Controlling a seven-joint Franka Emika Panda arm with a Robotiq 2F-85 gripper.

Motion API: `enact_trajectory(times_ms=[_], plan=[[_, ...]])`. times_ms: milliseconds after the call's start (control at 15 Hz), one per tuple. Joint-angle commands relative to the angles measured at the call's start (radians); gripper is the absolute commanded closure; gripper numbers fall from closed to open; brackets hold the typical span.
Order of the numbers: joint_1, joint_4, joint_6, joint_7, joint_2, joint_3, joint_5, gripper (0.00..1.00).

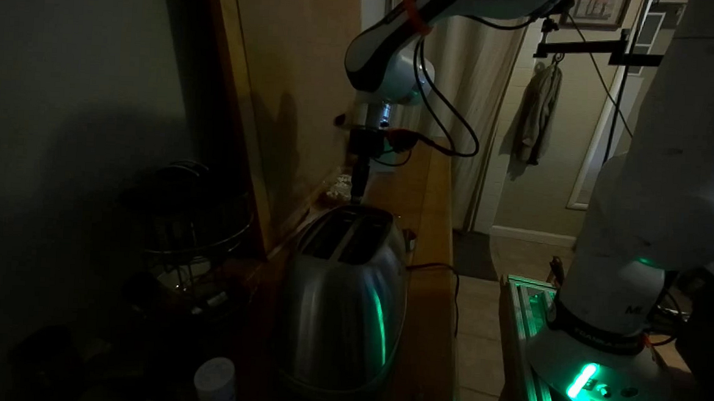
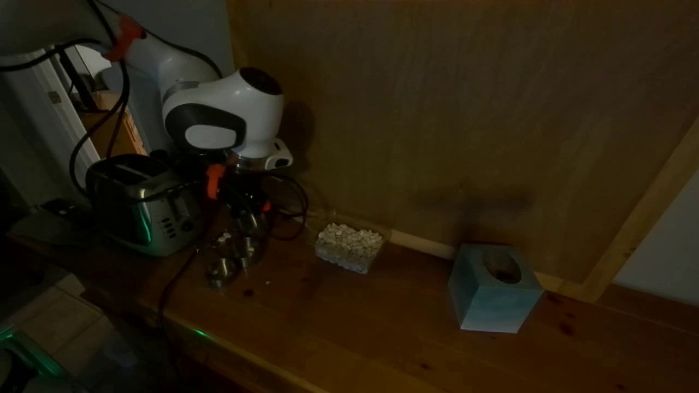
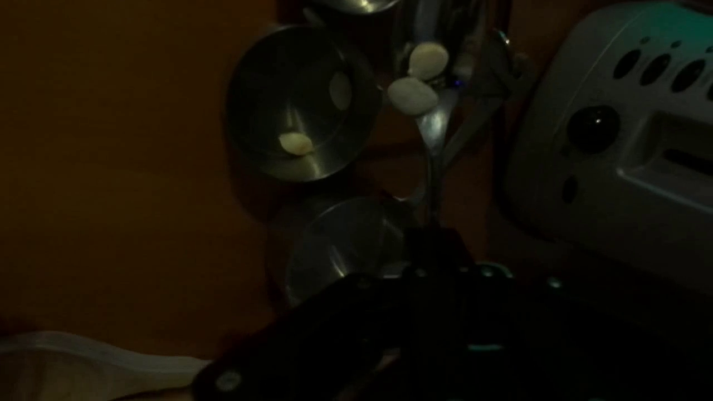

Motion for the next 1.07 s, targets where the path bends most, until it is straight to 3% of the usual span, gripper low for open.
enact_trajectory(times_ms=[0,1000], plan=[[0.006,-0.024,0.01,-0.129,-0.024,-0.002,0.096,0.98],[-0.004,-0.026,0.096,-0.43,0.002,-0.01,0.279,0.98]])
